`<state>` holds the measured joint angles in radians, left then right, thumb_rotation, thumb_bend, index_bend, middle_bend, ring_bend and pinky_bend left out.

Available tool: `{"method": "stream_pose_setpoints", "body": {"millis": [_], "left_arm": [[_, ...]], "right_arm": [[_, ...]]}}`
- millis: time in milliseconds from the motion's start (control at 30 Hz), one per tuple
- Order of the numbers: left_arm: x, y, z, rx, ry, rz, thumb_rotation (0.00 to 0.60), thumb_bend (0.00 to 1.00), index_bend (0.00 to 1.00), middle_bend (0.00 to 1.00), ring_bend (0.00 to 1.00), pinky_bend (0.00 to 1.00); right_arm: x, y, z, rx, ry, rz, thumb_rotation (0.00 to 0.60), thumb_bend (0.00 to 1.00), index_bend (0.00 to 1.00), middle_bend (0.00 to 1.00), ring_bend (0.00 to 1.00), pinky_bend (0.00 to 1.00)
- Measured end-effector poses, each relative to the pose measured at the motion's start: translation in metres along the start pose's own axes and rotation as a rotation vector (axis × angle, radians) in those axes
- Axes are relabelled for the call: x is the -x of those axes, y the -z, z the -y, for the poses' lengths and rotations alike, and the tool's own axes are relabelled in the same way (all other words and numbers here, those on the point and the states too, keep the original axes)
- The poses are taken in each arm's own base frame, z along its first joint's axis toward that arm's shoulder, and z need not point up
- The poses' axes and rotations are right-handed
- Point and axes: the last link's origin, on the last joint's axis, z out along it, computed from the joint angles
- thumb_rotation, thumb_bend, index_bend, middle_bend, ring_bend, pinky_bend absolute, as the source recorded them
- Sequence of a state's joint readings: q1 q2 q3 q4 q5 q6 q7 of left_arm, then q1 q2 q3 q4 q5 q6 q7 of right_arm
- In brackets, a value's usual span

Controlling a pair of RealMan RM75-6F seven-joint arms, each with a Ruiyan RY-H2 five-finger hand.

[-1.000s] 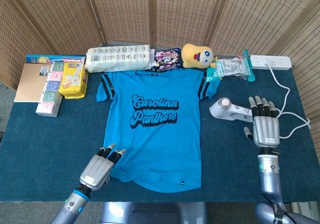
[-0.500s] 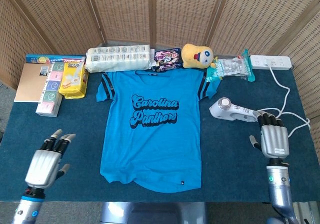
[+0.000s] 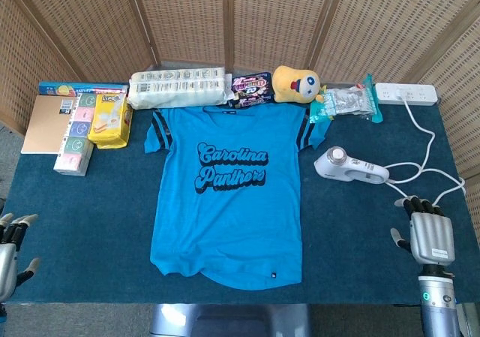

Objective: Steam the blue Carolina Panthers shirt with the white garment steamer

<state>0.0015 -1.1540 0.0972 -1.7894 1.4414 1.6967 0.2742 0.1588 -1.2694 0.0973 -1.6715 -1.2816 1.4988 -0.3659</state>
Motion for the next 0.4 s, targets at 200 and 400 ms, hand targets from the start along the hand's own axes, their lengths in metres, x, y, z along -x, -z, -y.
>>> {"method": "stream_pose_setpoints", "body": {"millis": [200,400], "left_arm": [[0.003,0.006,0.005,-0.030,0.019,0.009,0.600,0.22,0.20,0.26,0.13,0.29],[0.001,0.007,0.008,-0.043,0.014,0.008,0.600,0.22,0.20,0.26,0.13,0.29]], "right_arm": [[0.001,0.008,-0.008,0.025,-0.019,0.014,0.600,0.28,0.35,0.34,0.31,0.31],[0.002,0.014,-0.015,0.048,-0.030,0.017,0.600,0.28,0.35,0.35,0.30,0.30]]}}
